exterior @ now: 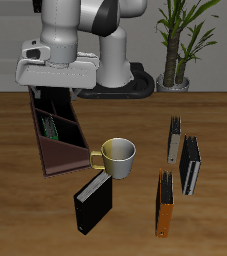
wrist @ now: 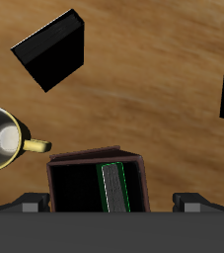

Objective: Place the green book into the right desk caddy's left compartment and place the black book into the right desk caddy's right compartment and place the orange book into the right desk caddy's right compartment

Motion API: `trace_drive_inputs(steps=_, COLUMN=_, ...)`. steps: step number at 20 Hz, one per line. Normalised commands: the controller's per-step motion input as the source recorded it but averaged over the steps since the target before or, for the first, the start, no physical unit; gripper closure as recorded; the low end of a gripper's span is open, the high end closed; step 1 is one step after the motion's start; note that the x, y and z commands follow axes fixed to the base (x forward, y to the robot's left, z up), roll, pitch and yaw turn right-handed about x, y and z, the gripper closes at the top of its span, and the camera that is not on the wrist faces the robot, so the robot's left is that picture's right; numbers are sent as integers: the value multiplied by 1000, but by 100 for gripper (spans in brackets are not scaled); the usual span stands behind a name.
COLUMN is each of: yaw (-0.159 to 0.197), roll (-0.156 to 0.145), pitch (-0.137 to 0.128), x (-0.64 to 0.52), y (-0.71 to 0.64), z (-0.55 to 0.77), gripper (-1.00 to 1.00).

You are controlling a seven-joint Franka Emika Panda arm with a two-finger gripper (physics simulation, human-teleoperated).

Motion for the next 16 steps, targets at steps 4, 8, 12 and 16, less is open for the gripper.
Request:
trace_drive_inputs(steps=4, yaw=-49, roll=-10, pitch=17, x=397, y=63, z=162, gripper=-100)
trace_drive_inputs(steps=8, yaw=-84, roll=8, pitch=4, x=399, y=211, z=81, gripper=-100)
trace_drive_inputs(steps=12, yaw=-56, roll=25, pitch=26, x=313, y=196, z=-58, gripper=-100)
trace_drive_inputs(steps=16, yaw=-125, roll=-5, pitch=30, x=499, y=113, z=-35, gripper=-100)
